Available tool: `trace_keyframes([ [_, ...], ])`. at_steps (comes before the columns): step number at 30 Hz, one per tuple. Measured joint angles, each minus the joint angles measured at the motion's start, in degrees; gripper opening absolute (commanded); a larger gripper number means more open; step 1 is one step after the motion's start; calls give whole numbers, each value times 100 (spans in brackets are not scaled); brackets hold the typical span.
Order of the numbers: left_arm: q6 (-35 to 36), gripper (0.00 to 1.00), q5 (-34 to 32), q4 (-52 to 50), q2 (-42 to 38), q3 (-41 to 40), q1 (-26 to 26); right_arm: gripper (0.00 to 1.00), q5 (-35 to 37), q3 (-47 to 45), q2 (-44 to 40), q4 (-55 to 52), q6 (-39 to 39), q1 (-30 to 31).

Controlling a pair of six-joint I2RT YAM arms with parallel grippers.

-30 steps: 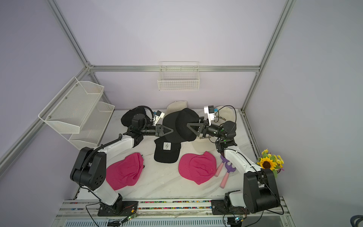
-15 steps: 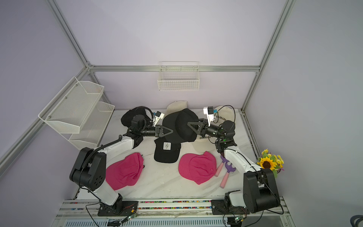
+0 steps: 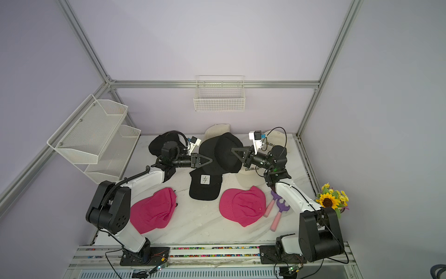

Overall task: Stack the baseball caps by color
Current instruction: Place the baseball cap on the baseball cap.

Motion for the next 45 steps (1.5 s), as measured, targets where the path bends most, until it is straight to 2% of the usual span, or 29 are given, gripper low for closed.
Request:
trace_keyframes([
  [2,7,2,-37,-50,164,157,0,0,149,46,0,-208,-208,4],
  [7,39,30,-468,-192,367,345,-2,0,599,533,76,-1187,-920,11],
  [8,46,35,-651,-219,354,345,-2,0,680,691,122,-1366,-1054,15],
  [10,120,54,-1213,-380,297,319,31,0,896,1128,225,-1777,-1397,17],
  [12,199,68,-1742,-529,184,201,107,0,1102,1499,264,-2079,-1725,17],
  [16,505,86,-2660,-595,-289,-149,197,0,1416,1836,186,-2415,-2345,0],
  [19,802,100,-3080,-472,-636,-282,188,0,1757,1873,68,-2636,-2809,0],
  [25,1561,100,-3491,-321,-999,-280,186,0,2332,1875,-177,-3123,-4041,2],
  [29,2450,100,-3530,-409,-1353,-273,186,0,2435,1873,-282,-3235,-4964,35],
  [32,3316,100,-3206,-861,-1561,28,179,0,2494,1873,-282,-3305,-5692,170],
  [37,5060,100,-2605,-1947,-1755,874,24,0,2839,2105,-39,-3821,-7040,763],
  [45,7573,100,-2052,-3340,-2050,1309,-306,0,3803,2492,446,-4771,-8511,1681],
])
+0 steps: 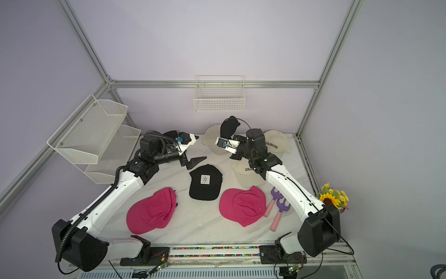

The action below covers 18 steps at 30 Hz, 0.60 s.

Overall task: Stack the baseball caps by color
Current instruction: Place the baseball cap on the baseball cap.

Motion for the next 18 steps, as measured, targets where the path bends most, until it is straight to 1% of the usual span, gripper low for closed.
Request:
trace_keyframes([
  [6,1414,100,131,-1357,466,1270,2,0,767,-164,-66,-295,-507,702],
  [8,1744,100,138,-1681,647,1526,2,0,1034,-278,-149,-378,-667,874],
  [13,2308,100,136,-2334,966,1596,2,0,1611,-584,-457,-577,-966,1121],
  [18,2653,99,140,-2774,1143,1646,-39,0,1757,-828,-874,-656,-1187,1303],
])
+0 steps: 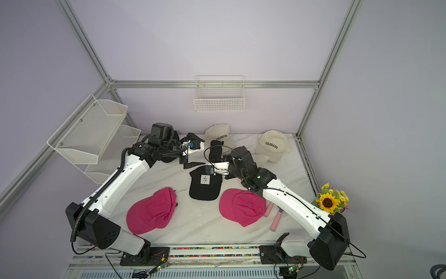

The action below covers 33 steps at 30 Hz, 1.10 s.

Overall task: Stack the baseball caps by color
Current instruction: Place the baseball cap on the baseball cap.

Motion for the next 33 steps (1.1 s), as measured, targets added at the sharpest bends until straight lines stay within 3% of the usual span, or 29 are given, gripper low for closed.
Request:
trace_keyframes([
  [11,444,94,-72,-509,404,372,-380,0,55,15,127,-35,-192,365],
  [22,772,20,-48,-1161,656,804,-387,0,50,70,208,-37,-129,437],
  [24,815,0,-42,-1281,669,804,-387,0,-210,81,208,-37,101,389],
  [25,824,0,-35,-1311,662,804,-387,1,-382,81,208,-42,227,332],
  [28,763,0,-7,-1228,570,748,-380,24,-1244,22,155,-9,678,-74],
  [33,522,0,199,-844,66,164,-306,45,-2634,-422,-149,219,1320,-997],
])
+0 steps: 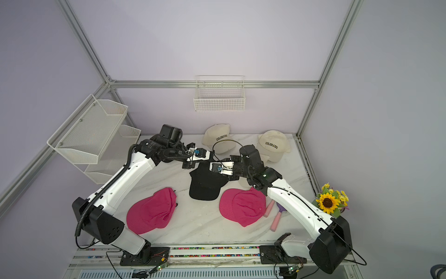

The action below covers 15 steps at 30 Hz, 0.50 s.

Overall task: Stack the baseball caps by color
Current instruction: Place the baseball cap on the baseball cap.

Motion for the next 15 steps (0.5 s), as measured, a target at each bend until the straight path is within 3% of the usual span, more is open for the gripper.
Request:
trace_keyframes([
  [7,-317,0,520,472,-608,-686,229,50,-1220,-533,-503,129,289,-673],
  [15,-435,0,1180,782,-1154,-1047,621,48,-1478,-964,-772,188,267,-1016],
])
